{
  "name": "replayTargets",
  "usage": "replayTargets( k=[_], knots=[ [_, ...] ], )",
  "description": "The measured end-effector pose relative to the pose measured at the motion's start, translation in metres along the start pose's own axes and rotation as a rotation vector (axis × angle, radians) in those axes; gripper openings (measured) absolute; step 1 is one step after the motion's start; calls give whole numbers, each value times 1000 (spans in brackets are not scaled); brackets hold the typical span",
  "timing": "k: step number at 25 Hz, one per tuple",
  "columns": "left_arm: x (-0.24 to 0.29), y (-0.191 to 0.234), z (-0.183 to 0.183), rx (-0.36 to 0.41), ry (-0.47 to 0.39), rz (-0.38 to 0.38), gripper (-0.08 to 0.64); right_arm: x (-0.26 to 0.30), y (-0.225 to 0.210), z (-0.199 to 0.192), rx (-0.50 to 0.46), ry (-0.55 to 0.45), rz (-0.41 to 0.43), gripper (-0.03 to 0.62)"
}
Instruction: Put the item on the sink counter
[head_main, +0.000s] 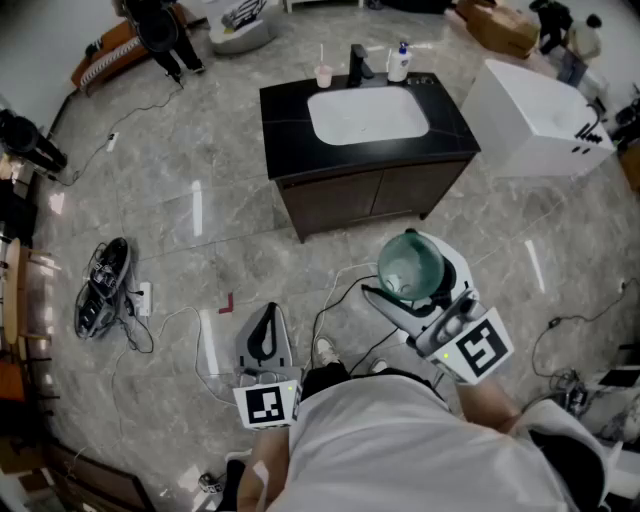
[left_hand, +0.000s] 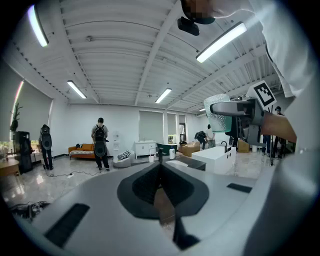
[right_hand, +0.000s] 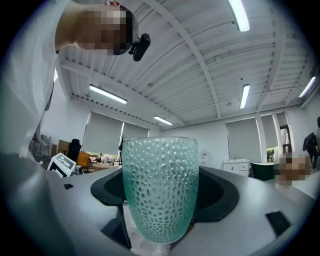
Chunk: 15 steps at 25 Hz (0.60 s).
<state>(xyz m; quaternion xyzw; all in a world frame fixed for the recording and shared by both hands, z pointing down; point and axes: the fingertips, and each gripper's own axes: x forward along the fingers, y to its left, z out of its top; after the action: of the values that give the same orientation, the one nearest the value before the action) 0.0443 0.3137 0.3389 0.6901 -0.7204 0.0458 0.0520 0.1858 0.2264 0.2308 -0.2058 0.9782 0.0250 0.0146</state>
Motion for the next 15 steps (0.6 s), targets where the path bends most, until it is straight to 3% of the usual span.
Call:
replayTargets(
  k=[11,15],
  knots=[
    [12,-8,2,10,-13,-11,3,-1,-12,-3,2,4,-10,364],
    [14,-12,2,3,-13,-20,3,-7,-17,-5,45,0,-24,364]
  ],
)
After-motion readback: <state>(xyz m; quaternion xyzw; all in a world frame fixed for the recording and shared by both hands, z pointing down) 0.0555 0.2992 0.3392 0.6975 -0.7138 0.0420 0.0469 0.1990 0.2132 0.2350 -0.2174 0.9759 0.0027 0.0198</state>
